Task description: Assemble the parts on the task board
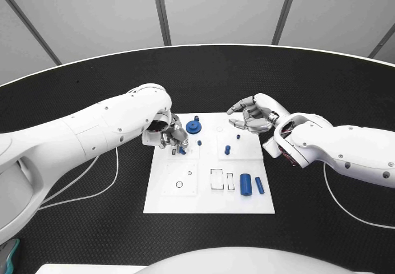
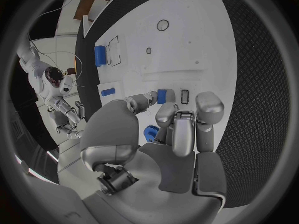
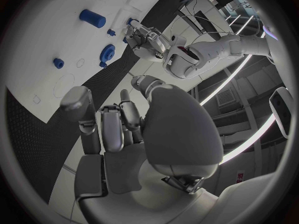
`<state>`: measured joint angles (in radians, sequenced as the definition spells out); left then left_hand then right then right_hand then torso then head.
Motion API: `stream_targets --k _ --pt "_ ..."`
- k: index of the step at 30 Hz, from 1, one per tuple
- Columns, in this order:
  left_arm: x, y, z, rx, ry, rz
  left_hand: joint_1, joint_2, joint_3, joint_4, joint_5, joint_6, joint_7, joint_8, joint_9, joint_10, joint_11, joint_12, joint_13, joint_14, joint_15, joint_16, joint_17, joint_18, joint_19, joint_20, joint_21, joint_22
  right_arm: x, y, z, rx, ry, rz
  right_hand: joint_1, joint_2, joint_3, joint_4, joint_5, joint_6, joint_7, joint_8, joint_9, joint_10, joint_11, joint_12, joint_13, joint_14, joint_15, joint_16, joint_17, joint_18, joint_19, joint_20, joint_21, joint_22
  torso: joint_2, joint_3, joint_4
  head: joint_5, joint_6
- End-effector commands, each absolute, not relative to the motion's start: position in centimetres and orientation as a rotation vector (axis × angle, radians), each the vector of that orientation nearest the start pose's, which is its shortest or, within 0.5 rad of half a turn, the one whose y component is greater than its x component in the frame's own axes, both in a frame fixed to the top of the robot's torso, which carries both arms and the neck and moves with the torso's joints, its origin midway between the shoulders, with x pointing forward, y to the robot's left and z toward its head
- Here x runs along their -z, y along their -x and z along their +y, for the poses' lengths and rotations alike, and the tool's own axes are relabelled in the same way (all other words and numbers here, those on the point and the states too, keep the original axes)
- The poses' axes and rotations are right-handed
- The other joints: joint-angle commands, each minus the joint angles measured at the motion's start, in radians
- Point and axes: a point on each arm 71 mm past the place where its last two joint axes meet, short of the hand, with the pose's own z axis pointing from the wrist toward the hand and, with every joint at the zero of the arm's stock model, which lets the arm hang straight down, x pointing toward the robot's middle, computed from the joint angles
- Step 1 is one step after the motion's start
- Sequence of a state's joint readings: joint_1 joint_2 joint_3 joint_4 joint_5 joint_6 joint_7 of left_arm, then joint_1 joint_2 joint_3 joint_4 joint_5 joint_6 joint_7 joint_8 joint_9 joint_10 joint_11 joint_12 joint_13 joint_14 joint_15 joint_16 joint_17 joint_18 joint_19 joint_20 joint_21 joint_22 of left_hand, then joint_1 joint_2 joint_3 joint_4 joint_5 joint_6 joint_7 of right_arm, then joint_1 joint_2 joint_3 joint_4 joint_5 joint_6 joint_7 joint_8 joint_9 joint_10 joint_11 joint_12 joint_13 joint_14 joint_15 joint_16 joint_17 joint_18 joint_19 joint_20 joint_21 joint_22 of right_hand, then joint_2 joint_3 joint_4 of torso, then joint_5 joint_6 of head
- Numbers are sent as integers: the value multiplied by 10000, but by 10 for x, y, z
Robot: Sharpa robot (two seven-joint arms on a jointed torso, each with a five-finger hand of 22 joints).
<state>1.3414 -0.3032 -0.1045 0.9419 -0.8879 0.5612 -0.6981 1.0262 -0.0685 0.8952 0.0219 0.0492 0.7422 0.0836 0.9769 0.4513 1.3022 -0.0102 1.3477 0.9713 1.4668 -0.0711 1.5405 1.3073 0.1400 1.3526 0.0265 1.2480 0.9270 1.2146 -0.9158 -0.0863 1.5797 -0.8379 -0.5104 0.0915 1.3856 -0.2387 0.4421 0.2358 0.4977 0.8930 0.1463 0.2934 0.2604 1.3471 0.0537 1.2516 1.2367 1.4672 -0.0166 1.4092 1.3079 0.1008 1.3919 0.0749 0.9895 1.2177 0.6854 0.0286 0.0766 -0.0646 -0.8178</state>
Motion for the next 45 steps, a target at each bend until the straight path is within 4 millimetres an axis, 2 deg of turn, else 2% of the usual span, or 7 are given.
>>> stream_targets --k 1,10,32,45 --pt "213 -553 108 995 404 26727 53 -84 126 -120 19 287 -285 57 34 20 -91 -5 -4 791 -92 11 1602 -204 56 -11 26 -22 181 -475 -228 -9703 -4190 15794 -21 -42 40 -5 57 51 -1 32 -16 38 4 31 -14 449 -73 10 10 113 42 10 -21 10 -1 2 0 -3 -7" --pt "213 -554 108 981 434 26736 -163 -287 -319 173 18 298 -341 46 157 -5 -134 -53 -75 779 -129 -5 1558 -199 49 -53 -14 -65 181 -475 -228 -9734 -4166 15828 -91 -76 148 -77 78 59 4 36 -28 34 9 31 -22 447 -70 0 5 114 40 12 -30 23 6 11 2 -20 -7" --pt "213 -554 108 933 327 26831 -300 -449 -805 495 18 358 -388 -9 249 -51 -173 -111 -184 780 -165 -7 1560 -201 59 -86 -38 -78 181 -474 -228 -9740 -4164 15814 -132 -96 157 -80 75 57 8 36 -32 19 13 11 -44 440 -67 -17 -18 119 30 13 -59 9 0 0 4 -32 -23" --pt "213 -555 108 914 344 26831 -395 -497 -1095 747 18 409 -399 -62 292 -70 -183 -138 -229 776 -175 -14 1541 -203 68 -100 -50 -82 181 -474 -228 -9745 -4162 15794 -154 -102 161 -78 74 55 9 35 -33 8 16 -4 -59 435 -66 -29 -35 124 19 14 -90 -7 -1 7 1 -41 -26"
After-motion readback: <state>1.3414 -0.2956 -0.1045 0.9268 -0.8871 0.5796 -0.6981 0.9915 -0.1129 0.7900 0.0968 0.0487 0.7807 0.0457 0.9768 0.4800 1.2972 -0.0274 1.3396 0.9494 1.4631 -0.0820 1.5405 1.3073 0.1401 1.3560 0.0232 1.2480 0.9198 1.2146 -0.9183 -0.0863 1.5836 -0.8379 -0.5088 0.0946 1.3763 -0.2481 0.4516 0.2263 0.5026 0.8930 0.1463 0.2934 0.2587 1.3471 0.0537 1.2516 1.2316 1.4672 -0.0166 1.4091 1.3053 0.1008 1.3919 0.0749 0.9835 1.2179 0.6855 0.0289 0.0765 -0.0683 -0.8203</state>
